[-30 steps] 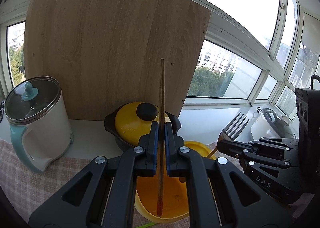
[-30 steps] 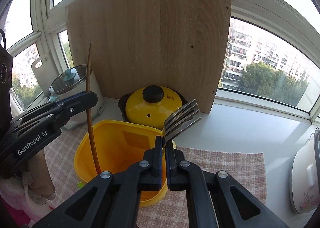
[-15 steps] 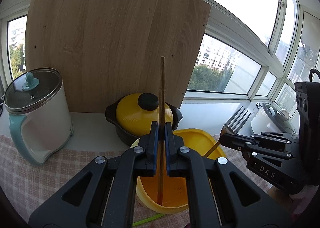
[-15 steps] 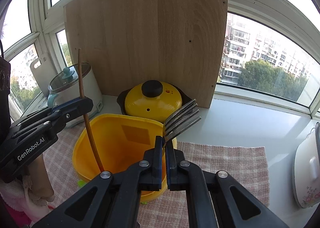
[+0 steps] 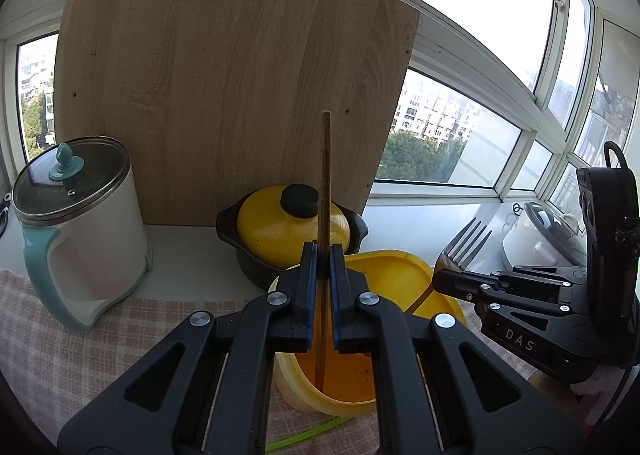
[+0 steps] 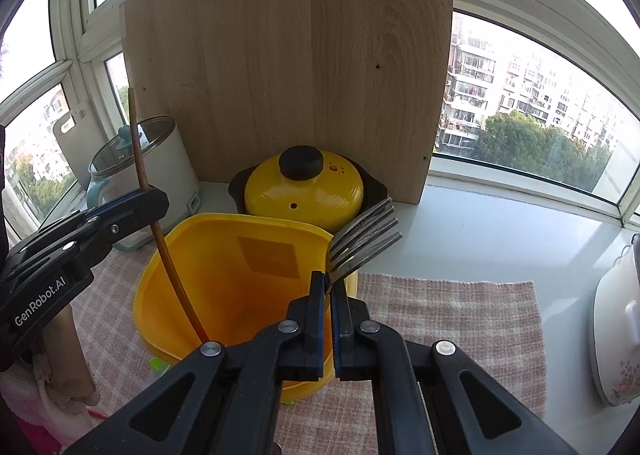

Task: Organize utensils
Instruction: 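Open both tools to drop the chopstick and fork into the caddy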

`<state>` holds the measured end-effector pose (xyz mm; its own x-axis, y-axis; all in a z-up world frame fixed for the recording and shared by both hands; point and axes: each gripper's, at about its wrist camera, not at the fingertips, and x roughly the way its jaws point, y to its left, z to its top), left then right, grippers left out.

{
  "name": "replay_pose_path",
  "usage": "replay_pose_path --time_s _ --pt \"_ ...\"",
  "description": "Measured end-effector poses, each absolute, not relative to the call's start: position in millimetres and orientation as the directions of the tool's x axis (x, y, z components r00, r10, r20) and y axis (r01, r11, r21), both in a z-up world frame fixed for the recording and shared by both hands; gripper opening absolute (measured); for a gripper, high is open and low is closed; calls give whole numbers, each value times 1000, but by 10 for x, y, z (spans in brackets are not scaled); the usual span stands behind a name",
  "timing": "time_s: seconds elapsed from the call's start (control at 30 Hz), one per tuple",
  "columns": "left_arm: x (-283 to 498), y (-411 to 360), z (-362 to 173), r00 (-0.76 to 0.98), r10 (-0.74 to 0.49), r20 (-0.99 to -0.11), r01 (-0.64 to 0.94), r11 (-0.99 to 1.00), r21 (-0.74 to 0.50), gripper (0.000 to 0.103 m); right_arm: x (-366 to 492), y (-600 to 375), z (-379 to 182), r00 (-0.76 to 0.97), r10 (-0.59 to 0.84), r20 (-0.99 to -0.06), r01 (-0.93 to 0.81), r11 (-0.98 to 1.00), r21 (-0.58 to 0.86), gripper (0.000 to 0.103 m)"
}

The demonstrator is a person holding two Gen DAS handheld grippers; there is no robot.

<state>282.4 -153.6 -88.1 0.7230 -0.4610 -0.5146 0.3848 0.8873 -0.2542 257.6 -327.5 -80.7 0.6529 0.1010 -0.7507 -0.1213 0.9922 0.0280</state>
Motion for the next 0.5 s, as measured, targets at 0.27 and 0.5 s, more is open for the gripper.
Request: replay_pose_path --time_s 0.27,0.5 --pt "2780 -1480 -848 726 -453 -518 384 891 -241 5 2492 -3238 -708 688 59 -724 -90 996 -5 29" --pt "2699 -1391 -768 730 -454 -510 390 890 -235 16 2381 -3259 -565 706 35 -707 -60 998 -11 33"
